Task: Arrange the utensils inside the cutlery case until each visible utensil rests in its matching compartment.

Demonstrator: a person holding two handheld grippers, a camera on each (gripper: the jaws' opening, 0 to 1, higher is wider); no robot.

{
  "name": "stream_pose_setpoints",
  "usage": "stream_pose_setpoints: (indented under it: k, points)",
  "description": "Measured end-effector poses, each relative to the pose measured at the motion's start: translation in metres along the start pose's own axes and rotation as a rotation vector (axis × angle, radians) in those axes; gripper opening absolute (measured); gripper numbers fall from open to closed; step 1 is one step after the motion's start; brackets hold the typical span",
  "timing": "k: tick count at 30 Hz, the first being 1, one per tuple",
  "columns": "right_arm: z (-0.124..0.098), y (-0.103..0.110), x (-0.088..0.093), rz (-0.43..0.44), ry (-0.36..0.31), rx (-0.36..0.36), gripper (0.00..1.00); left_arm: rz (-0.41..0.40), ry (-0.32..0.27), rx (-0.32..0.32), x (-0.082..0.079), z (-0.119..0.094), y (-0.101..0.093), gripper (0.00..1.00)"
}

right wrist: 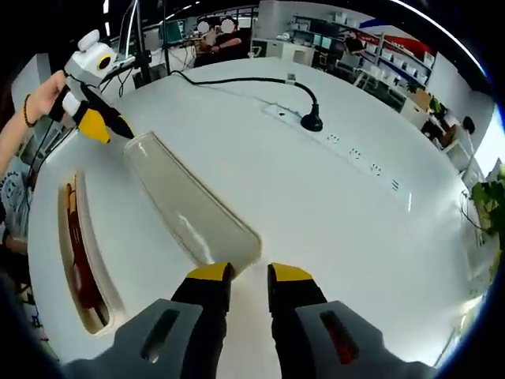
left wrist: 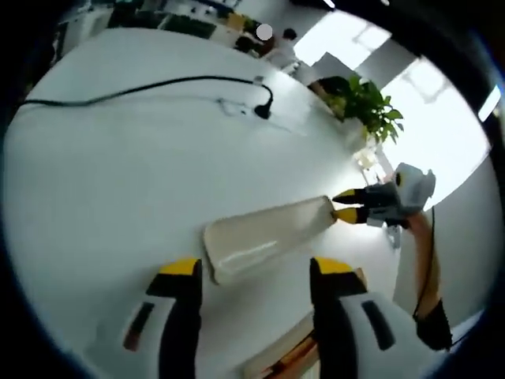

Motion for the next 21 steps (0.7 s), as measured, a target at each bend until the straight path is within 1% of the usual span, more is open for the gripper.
stream_pose_setpoints:
  k: [1,2,4,5,6,8,9,11,12,13,15,17,19,21]
  points:
    - [0.0,0.004,0.001,0.016,0.004,-0.024,0.09,-0.003,0.001,0.003,0.001,0.001,0.0,0.58]
    - [0.001,0.004,-0.001,0.032,-0.008,-0.019,0.09,-0.006,0.003,0.004,0.001,0.002,0.0,0.57]
    - [0.0,0.004,-0.001,0.018,-0.002,-0.018,0.08,-0.011,0.006,0.017,0.003,0.005,-0.001,0.55]
    - [0.0,0.004,-0.001,0.026,-0.001,-0.018,0.08,-0.017,0.006,0.019,0.001,0.008,0.0,0.54]
    - [-0.001,0.003,0.0,0.049,-0.002,-0.018,0.07,-0.018,-0.005,0.012,0.004,0.009,-0.001,0.53]
    - [-0.001,0.005,0.001,0.059,-0.003,-0.016,0.07,-0.004,-0.016,0.022,0.003,0.01,-0.002,0.54]
    - [-0.001,0.005,0.002,0.087,-0.007,-0.013,0.07,-0.004,-0.017,0.025,0.003,0.01,0.0,0.54]
    - [-0.002,0.006,0.003,0.085,-0.017,-0.005,0.06,-0.009,-0.032,0.035,0.005,0.01,0.0,0.54]
    - [-0.002,0.006,0.004,0.083,-0.024,0.0,0.06,-0.018,-0.041,0.045,0.005,0.009,-0.001,0.55]
    - [-0.002,0.007,0.004,0.082,-0.029,0.004,0.06,-0.05,-0.056,0.065,0.006,0.009,-0.004,0.57]
    - [-0.003,0.009,0.005,0.081,-0.044,0.016,0.06,-0.105,-0.052,0.101,0.009,0.006,-0.01,0.63]
    - [-0.003,0.01,0.006,0.081,-0.059,0.024,0.06,-0.093,-0.047,0.119,0.013,0.003,-0.011,0.64]
    - [-0.002,0.01,0.006,0.082,-0.066,0.027,0.05,-0.088,-0.04,0.116,0.018,0.0,-0.01,0.59]
    - [-0.002,0.01,0.006,0.082,-0.069,0.025,0.05,-0.103,-0.038,0.118,0.017,-0.004,-0.006,0.54]
Point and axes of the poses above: the point that each gripper's makers call its tool centre point, and the gripper's own axes: z roughly forward along the fingers, y roughly to its left, x roughly out of its underside, the point moved 2 cm from there along -z, roughly backward along the fingers, and after that the axes turned 2 degrees about -x, right-handed, at the moved point
